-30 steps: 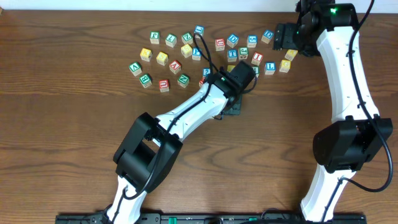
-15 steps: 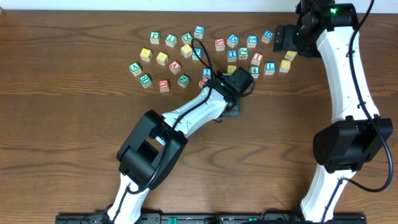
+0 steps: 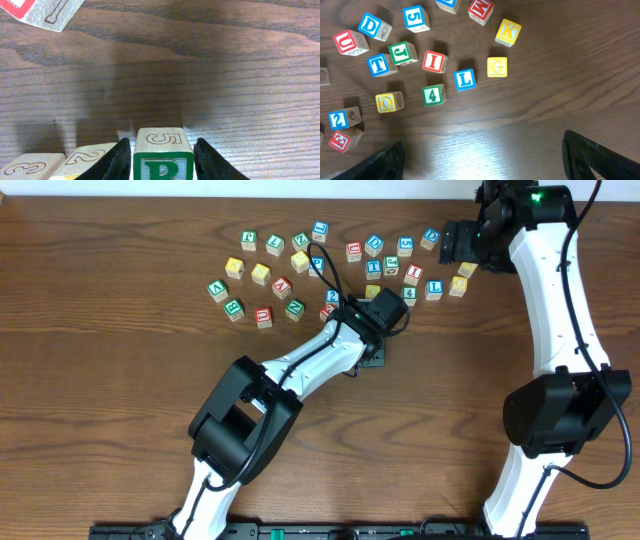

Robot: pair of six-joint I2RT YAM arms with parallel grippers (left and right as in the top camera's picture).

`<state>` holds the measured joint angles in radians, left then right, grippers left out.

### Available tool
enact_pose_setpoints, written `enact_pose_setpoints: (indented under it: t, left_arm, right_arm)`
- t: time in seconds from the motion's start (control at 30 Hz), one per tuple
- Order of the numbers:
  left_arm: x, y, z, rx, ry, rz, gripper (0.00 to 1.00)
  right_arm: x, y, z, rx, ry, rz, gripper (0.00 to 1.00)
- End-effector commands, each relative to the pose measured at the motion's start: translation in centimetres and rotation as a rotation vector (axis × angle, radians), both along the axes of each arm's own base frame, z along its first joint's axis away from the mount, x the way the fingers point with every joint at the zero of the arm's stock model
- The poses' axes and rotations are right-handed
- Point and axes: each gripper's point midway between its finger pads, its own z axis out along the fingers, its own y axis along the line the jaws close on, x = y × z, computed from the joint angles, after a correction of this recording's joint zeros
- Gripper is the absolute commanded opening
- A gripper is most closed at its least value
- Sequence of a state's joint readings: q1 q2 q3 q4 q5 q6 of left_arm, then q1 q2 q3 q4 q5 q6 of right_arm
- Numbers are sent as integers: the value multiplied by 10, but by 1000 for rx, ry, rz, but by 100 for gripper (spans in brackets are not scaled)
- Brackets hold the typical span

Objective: Spell out CORL
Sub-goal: 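Carry the R block and place it right of the O block, then retract the left gripper to the upper left of the pile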

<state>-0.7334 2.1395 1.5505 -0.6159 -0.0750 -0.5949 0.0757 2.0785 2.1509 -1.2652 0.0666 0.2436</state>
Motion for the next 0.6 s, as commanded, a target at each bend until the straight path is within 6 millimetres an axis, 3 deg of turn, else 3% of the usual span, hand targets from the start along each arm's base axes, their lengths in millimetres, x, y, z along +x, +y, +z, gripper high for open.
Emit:
enact_pose_setpoints:
  t: [0.0,0.17,0.33,0.43,0.5,0.57]
  left_arm:
    - [0,4,-7,18,4,9,41]
    - [5,2,11,-2,-20,8,42]
    - [28,0,91,-72,-173,-80,46]
    - [44,28,163,-143,-307,-39,46]
    - [52,55,195,-153,-371,-11,46]
    - [57,83,215,-146,-405,23,46]
  right_arm:
    - [-1,-2,-3,-7,11,8,95]
    - [-1,-2,-3,-7,11,8,96]
    - [0,-2,-2,-7,6,8,97]
    - [0,-1,-2,-7,6,10,96]
    - [0,2,-2,-6,5,15,95]
    - [1,8,-2,2,1,28,95]
